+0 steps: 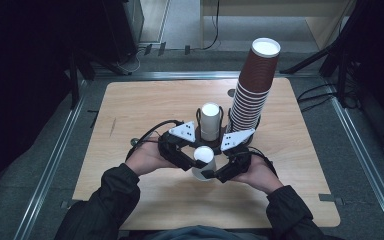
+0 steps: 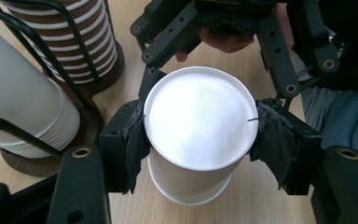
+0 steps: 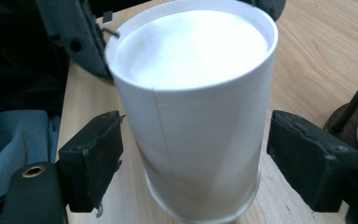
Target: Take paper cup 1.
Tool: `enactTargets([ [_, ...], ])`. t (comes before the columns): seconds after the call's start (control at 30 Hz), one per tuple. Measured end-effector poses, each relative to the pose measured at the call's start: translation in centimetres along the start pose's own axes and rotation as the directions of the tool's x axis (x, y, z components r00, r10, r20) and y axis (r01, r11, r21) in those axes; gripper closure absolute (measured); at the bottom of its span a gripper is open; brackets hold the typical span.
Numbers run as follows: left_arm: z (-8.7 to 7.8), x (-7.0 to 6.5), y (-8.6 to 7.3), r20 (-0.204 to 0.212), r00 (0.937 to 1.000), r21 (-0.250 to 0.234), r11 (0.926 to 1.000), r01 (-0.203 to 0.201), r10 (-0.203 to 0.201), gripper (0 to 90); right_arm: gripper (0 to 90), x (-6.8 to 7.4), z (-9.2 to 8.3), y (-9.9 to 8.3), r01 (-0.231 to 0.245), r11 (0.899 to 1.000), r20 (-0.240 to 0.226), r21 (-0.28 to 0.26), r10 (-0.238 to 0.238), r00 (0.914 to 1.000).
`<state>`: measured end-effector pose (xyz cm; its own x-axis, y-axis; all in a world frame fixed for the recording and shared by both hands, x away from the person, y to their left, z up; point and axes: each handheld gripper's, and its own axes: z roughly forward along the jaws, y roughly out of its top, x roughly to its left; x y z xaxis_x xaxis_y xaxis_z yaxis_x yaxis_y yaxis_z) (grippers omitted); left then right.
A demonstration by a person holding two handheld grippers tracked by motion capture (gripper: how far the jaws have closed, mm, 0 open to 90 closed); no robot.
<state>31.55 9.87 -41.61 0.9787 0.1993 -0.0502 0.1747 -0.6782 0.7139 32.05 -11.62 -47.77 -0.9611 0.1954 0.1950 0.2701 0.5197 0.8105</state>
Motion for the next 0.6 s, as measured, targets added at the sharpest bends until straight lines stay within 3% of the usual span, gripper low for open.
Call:
enactTargets([
  [0.27, 0.35, -0.32, 0.2, 0.006, 0.9999, 0.005, 0.9999, -0.014, 0.014, 36.1, 18.5, 0.03, 0.3, 0.05, -0.002, 1.0, 0.001, 0.005, 0.002, 1.0],
  [0.6, 0.43, -0.43, 0.24, 0.005, 1.0, 0.001, 1.0, -0.008, 0.008, 36.1, 25.1, 0.04, 0.25, 0.01, 0.01, 1.0, -0.007, 0.012, -0.01, 0.9999],
])
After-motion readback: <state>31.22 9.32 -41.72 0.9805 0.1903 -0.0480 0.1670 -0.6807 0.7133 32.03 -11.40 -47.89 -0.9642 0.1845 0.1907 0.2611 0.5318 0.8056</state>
